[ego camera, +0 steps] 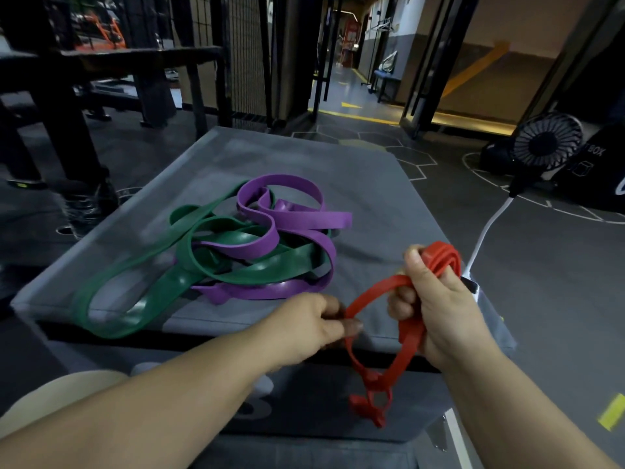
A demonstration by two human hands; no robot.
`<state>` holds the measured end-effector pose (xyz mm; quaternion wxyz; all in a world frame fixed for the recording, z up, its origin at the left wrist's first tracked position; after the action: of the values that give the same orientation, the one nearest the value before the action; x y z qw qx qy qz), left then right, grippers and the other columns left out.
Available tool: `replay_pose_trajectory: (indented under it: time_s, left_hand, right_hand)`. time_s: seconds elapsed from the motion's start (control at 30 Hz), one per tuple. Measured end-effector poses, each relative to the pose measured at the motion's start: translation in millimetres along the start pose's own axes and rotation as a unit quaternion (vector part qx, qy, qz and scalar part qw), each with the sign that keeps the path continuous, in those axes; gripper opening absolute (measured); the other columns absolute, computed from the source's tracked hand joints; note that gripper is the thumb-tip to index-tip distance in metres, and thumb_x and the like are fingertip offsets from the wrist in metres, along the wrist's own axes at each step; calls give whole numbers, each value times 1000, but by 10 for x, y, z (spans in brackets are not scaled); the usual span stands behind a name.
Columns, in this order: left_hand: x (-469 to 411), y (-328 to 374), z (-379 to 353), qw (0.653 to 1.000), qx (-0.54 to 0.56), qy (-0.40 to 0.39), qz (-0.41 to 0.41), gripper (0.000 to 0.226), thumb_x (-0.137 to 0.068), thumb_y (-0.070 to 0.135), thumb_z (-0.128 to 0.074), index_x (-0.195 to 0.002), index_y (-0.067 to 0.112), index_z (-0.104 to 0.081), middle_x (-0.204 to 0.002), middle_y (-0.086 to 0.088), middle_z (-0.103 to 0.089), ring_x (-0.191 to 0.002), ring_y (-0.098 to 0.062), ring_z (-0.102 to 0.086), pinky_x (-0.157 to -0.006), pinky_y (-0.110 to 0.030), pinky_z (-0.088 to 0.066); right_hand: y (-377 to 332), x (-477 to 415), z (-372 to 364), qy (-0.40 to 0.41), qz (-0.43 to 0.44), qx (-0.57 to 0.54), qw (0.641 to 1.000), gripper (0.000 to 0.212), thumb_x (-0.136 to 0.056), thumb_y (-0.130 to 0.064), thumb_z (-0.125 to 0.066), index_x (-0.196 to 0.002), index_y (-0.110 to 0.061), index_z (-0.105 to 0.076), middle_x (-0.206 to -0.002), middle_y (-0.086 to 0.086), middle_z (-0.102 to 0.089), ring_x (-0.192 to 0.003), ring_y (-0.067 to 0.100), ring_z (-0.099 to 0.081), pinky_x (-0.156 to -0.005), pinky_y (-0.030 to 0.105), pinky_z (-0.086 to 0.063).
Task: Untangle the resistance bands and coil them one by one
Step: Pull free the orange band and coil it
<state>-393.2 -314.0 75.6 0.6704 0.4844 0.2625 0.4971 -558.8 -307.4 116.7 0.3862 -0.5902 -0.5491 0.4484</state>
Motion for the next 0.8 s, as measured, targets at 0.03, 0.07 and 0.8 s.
replay_pose_trajectory:
  time_s: [0.03, 0.07, 0.8]
  left_hand:
    - [6, 34, 27, 998, 66, 1, -4, 20, -77, 37, -77, -77, 18, -70, -79, -1, -74, -76, -23, -69, -80, -34, -56]
    - [18, 81, 67, 991, 136, 1, -8, 15, -76, 27, -79, -80, 16, -70, -79, -4, -73, -75, -21, -68, -76, -30, -55]
    - [79, 349, 413, 991, 10, 33, -130, 12, -91, 21, -64, -79, 25, -64, -76, 9, -62, -68, -4, -57, -71, -25, -51]
  right_hand:
    - [32, -7, 32, -24, -5, 14, 1000, 42, -64, -52, -79, -83, -23, -55, -52, -5, -40, -45, 10, -38, -43, 20, -35]
    - [56, -10, 66, -57, -13, 46, 997, 54, -55, -57, -85, -87, -24, -56, -52, -5, -42, -46, 11, -40, -44, 21, -35]
    - [216, 241, -66, -408, -190, 124, 884, 5, -68, -16, -60, -67, -11, -61, -64, 10, -61, -62, 22, -57, -71, 26, -46]
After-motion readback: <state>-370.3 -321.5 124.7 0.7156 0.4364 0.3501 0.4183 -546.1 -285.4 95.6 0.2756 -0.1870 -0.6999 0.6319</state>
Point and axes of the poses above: each hand's wrist, its own x-axis away from the middle knuckle, its own z-axis out of the back of the hand, y = z × x, the point moved 2 cm from there along -x, towards the middle knuckle
